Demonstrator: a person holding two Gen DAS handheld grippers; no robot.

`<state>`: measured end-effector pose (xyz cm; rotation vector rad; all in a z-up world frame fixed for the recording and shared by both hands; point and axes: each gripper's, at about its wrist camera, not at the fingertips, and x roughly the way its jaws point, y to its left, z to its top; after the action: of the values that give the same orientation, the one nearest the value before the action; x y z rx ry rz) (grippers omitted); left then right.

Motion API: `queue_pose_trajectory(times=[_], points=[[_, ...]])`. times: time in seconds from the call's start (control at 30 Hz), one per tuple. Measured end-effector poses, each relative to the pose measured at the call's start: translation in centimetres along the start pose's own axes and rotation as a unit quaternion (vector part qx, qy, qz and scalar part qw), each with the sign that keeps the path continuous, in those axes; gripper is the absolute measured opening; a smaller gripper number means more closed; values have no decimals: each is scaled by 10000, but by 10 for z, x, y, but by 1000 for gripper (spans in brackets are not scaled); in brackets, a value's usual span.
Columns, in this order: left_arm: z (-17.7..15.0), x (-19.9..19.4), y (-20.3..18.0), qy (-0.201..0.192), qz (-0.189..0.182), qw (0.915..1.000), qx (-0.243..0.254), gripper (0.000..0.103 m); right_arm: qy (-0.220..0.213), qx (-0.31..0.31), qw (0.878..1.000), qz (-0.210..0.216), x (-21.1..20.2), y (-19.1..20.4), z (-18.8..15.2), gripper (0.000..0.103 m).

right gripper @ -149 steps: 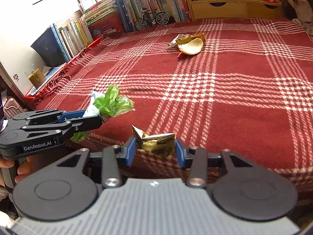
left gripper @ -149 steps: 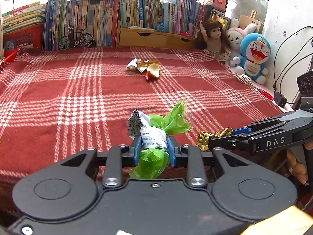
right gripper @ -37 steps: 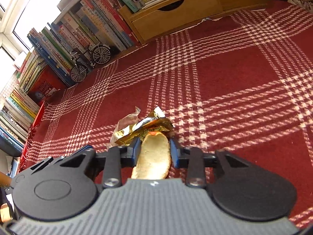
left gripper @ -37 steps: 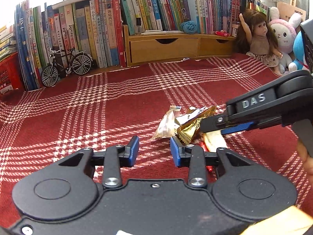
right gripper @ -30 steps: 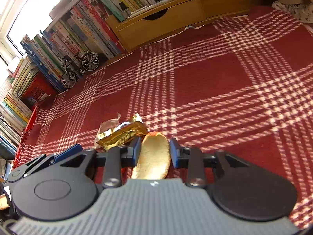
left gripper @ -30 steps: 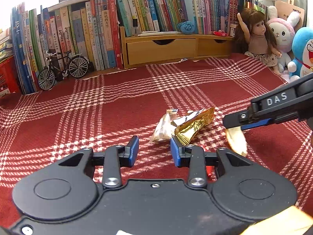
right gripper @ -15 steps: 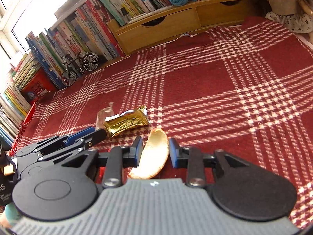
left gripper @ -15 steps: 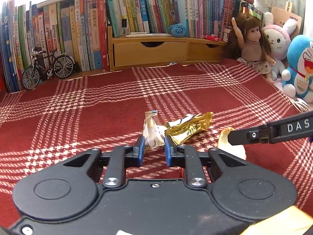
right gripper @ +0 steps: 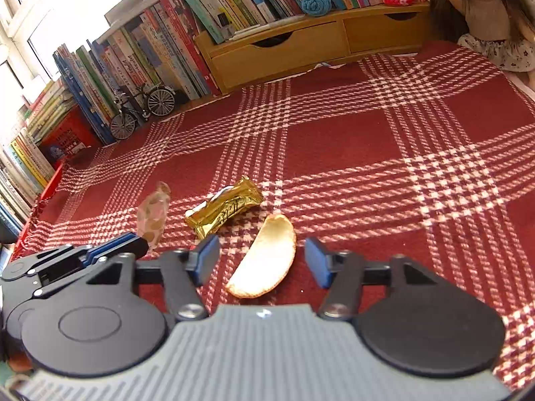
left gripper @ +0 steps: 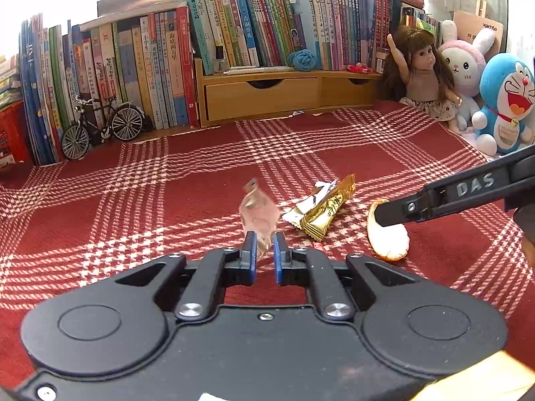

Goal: Collect trash
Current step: 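Grasp the clear wrapper with the left tool while the right tool grasps the gold shell, then lift the clear wrapper and gold shell and carry them toward the bin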

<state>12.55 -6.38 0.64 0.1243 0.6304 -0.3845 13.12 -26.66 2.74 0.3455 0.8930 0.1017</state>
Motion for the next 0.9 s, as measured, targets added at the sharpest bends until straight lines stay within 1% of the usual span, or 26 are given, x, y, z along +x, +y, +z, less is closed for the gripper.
queue_pose_trajectory(times=[0.13, 0.2, 0.23, 0.27, 0.3, 0.33, 0.37, 0.4, 0.43, 0.47, 0.63, 0.67, 0.7, 0.73, 0.77, 0.8, 0.83, 0.9], points=[[-2, 0, 0, 106, -31, 9999, -53, 12, 156, -344, 9985, -395, 17, 14, -2, 76], [-5, -1, 0, 159, -55, 9999, -1, 12, 215, -456, 9974, -510, 24, 19, -4, 77], [-6, -2, 0, 158, -57, 9999, 36, 13, 193, -561, 9966, -566, 26, 22, -6, 74], [-7, -3, -1, 149, -33, 9999, 69, 21, 164, -665, 9958, -601, 25, 24, -8, 68], [-6, -3, -1, 117, 2, 9999, 100, 27, 134, -739, 9952, -627, 23, 26, -9, 56], [-5, -2, -1, 78, 32, 9999, 116, 38, 111, -784, 9949, -632, 21, 27, -10, 46], [-4, -1, -2, 36, 66, 9999, 129, 41, 88, -805, 9949, -604, 19, 27, -11, 44], [-2, 2, -3, 22, 89, 9998, 148, 42, 61, -794, 9951, -591, 16, 26, -11, 35], [0, 5, -4, 34, 115, 9998, 165, 42, 49, -786, 9950, -607, 13, 25, -10, 20], [3, 10, -5, 64, 129, 9997, 177, 44, 39, -780, 9951, -601, 11, 23, -10, 17], [12, 39, -7, 210, 216, 9995, 42, 43, -60, -629, 9968, -485, -3, 15, -7, 18], [12, 42, -8, 217, 237, 9995, 32, 38, -55, -605, 9971, -462, -4, 14, -7, 21], [12, 45, -8, 251, 244, 9994, 6, 31, -47, -586, 9973, -446, -5, 13, -7, 30], [12, 46, -7, 280, 248, 9993, -39, 13, -53, -573, 9974, -431, -5, 12, -7, 42], [11, 46, -6, 304, 235, 9992, -98, 12, -51, -568, 9975, -416, -5, 12, -7, 45], [10, 43, -6, 272, 202, 9993, -137, 11, -32, -571, 9976, -383, -4, 13, -7, 55], [9, 39, -5, 213, 174, 9995, -131, 9, -30, -567, 9977, -368, -3, 14, -7, 62], [7, 31, -6, 113, 238, 9996, -43, 8, -22, -635, 9973, -356, 1, 19, -9, 64]])
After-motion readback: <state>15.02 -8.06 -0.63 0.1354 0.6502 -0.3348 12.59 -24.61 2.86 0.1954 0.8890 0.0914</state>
